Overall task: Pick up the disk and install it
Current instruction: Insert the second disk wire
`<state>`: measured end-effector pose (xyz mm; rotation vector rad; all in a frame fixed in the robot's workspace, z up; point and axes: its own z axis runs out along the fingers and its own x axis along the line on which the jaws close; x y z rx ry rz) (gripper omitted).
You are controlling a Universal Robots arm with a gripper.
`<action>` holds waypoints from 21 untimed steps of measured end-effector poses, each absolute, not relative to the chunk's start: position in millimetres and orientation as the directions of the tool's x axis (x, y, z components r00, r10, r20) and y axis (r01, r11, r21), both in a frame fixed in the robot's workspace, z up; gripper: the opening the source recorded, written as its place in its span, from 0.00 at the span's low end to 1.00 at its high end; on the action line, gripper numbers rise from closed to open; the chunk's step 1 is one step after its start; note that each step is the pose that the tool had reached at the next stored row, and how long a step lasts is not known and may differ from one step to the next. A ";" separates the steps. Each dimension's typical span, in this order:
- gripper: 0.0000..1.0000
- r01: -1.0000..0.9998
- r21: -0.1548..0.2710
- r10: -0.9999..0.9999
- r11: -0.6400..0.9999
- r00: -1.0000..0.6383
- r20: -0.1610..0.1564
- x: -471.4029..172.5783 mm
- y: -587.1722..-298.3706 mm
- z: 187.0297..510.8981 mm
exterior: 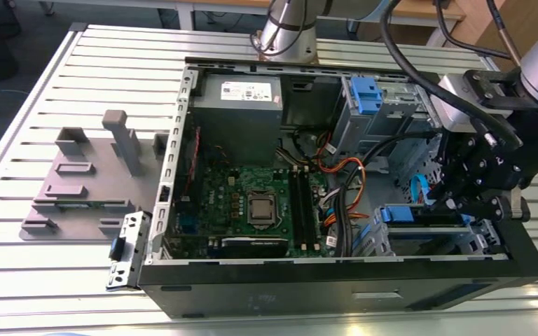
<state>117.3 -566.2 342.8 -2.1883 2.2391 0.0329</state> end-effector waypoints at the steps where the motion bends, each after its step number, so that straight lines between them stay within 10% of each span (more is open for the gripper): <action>1: 0.24 -1.000 0.008 -1.000 0.023 -0.023 -0.020 117.3 -565.9 342.8; 21: 0.11 -1.000 0.006 -0.999 0.023 -0.023 0.040 117.3 -559.3 342.1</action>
